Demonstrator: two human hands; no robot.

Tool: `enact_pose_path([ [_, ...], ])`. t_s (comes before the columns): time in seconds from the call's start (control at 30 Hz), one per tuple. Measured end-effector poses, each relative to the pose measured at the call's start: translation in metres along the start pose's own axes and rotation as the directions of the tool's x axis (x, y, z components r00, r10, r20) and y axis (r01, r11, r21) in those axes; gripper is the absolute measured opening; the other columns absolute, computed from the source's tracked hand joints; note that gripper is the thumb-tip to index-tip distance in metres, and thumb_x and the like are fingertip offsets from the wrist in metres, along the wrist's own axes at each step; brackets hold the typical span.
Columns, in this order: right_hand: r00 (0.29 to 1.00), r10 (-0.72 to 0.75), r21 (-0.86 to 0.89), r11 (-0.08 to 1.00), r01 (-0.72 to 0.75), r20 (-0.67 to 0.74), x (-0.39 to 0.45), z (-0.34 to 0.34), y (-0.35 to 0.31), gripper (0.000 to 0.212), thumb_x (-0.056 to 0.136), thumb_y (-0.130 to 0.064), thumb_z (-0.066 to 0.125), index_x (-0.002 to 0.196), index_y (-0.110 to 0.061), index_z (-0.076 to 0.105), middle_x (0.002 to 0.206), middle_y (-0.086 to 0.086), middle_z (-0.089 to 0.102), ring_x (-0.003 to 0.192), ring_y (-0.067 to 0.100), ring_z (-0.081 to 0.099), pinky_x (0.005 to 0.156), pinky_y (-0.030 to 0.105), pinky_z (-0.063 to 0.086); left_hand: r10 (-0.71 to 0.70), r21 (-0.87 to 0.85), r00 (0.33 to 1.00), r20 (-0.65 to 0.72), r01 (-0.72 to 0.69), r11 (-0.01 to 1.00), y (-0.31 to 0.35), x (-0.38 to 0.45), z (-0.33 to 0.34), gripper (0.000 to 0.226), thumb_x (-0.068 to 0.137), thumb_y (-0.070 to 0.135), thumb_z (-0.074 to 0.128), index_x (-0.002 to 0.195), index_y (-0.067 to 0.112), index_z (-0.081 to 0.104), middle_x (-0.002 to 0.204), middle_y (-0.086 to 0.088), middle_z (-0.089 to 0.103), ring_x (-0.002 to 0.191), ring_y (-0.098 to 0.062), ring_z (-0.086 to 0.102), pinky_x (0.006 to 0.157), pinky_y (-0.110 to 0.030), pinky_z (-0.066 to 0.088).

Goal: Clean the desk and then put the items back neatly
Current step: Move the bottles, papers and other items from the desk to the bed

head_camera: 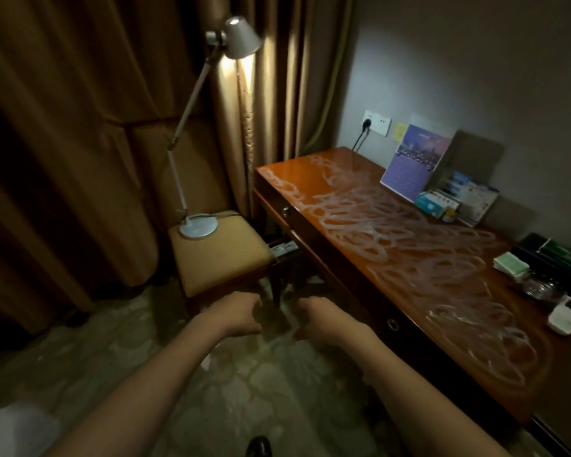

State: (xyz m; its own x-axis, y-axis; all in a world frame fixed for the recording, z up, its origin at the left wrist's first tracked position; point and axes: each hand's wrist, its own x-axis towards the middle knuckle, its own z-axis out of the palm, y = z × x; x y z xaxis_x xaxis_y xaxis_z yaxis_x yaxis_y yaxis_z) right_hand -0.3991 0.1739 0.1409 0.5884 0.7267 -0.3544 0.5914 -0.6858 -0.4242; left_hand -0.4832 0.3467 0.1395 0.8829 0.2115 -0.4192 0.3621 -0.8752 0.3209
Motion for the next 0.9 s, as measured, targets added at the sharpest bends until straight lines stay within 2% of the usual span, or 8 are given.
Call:
enact_pose_path([
  [0.07, 0.999, 0.041, 0.029, 0.999, -0.04, -0.03, 0.029, -0.028, 0.012, 0.037, 0.09, -0.018, 0.061, 0.125, -0.01, 0.055, 0.124, 0.008, 0.058, 0.114, 0.024, 0.055, 0.093, 0.033, 0.048, 0.041, 0.007, 0.999, 0.015, -0.041, 0.999, 0.002, 0.042, -0.03, 0.045, 0.082, 0.027, 0.067, 0.124, 0.017, 0.053, 0.123, -0.004, 0.057, 0.107, -0.021, 0.057, 0.086, -0.033, 0.05],
  [0.13, 0.995, 0.09, 0.066, 0.994, -0.087, -0.049, 0.055, -0.053, 0.024, 0.039, 0.09, -0.017, 0.062, 0.127, -0.011, 0.053, 0.124, 0.008, 0.057, 0.11, 0.023, 0.057, 0.087, 0.031, 0.051, 0.074, 0.037, 0.997, 0.032, -0.076, 0.996, 0.005, 0.084, -0.056, 0.046, 0.084, 0.023, 0.067, 0.126, 0.015, 0.052, 0.124, -0.005, 0.056, 0.109, -0.021, 0.056, 0.09, -0.033, 0.048],
  [0.27, 0.972, 0.209, 0.135, 0.972, -0.194, -0.111, 0.091, -0.08, 0.063, 0.044, 0.086, -0.022, 0.068, 0.126, -0.015, 0.052, 0.124, 0.003, 0.055, 0.102, 0.014, 0.055, 0.07, 0.016, 0.044, 0.158, 0.116, 0.986, 0.057, -0.163, 0.98, 0.023, 0.16, -0.094, 0.047, 0.084, 0.024, 0.066, 0.127, 0.017, 0.05, 0.119, -0.002, 0.056, 0.104, -0.018, 0.057, 0.089, -0.032, 0.049],
  [0.33, 0.955, 0.287, 0.153, 0.95, -0.274, -0.077, 0.1, -0.087, 0.085, 0.042, 0.084, -0.023, 0.069, 0.123, -0.015, 0.053, 0.12, 0.004, 0.057, 0.1, 0.015, 0.056, 0.075, 0.023, 0.05, 0.201, 0.127, 0.973, 0.108, -0.215, 0.968, 0.039, 0.192, -0.1, 0.046, 0.083, 0.025, 0.067, 0.126, 0.018, 0.05, 0.115, 0.0, 0.056, 0.099, -0.016, 0.06, 0.085, -0.03, 0.052],
  [0.4, 0.934, 0.353, 0.166, 0.926, -0.339, -0.061, 0.111, -0.094, 0.106, 0.039, 0.084, -0.025, 0.069, 0.119, -0.013, 0.055, 0.116, 0.004, 0.058, 0.1, 0.017, 0.057, 0.084, 0.03, 0.051, 0.246, 0.128, 0.959, 0.142, -0.264, 0.956, 0.055, 0.22, -0.103, 0.048, 0.084, 0.025, 0.067, 0.128, 0.018, 0.05, 0.12, -0.002, 0.055, 0.104, -0.017, 0.058, 0.087, -0.029, 0.051],
  [0.53, 0.903, 0.428, 0.251, 0.878, -0.407, -0.034, 0.139, -0.105, 0.142, 0.046, 0.084, -0.024, 0.069, 0.126, -0.015, 0.052, 0.125, 0.003, 0.056, 0.109, 0.017, 0.056, 0.082, 0.022, 0.046, 0.303, 0.141, 0.929, 0.211, -0.336, 0.931, 0.081, 0.274, -0.098, 0.049, 0.084, 0.025, 0.067, 0.129, 0.019, 0.05, 0.123, -0.002, 0.054, 0.109, -0.017, 0.055, 0.09, -0.03, 0.049],
  [0.73, 0.864, 0.497, 0.314, 0.834, -0.454, -0.072, 0.201, -0.137, 0.208, 0.059, 0.083, -0.027, 0.072, 0.134, -0.012, 0.048, 0.132, 0.009, 0.053, 0.118, 0.023, 0.053, 0.094, 0.031, 0.044, 0.347, 0.216, 0.883, 0.317, -0.423, 0.88, 0.119, 0.369, -0.123, 0.049, 0.087, 0.026, 0.064, 0.132, 0.016, 0.048, 0.124, -0.004, 0.054, 0.107, -0.02, 0.057, 0.088, -0.033, 0.05],
  [0.9, 0.843, 0.527, 0.389, 0.802, -0.452, -0.107, 0.254, -0.189, 0.255, 0.061, 0.082, -0.031, 0.073, 0.134, -0.011, 0.048, 0.131, 0.01, 0.053, 0.116, 0.024, 0.054, 0.096, 0.034, 0.046, 0.366, 0.188, 0.88, 0.303, -0.432, 0.882, 0.16, 0.455, -0.178, 0.055, 0.088, 0.026, 0.065, 0.138, 0.013, 0.043, 0.132, -0.005, 0.052, 0.112, -0.018, 0.054, 0.082, -0.021, 0.045],
])
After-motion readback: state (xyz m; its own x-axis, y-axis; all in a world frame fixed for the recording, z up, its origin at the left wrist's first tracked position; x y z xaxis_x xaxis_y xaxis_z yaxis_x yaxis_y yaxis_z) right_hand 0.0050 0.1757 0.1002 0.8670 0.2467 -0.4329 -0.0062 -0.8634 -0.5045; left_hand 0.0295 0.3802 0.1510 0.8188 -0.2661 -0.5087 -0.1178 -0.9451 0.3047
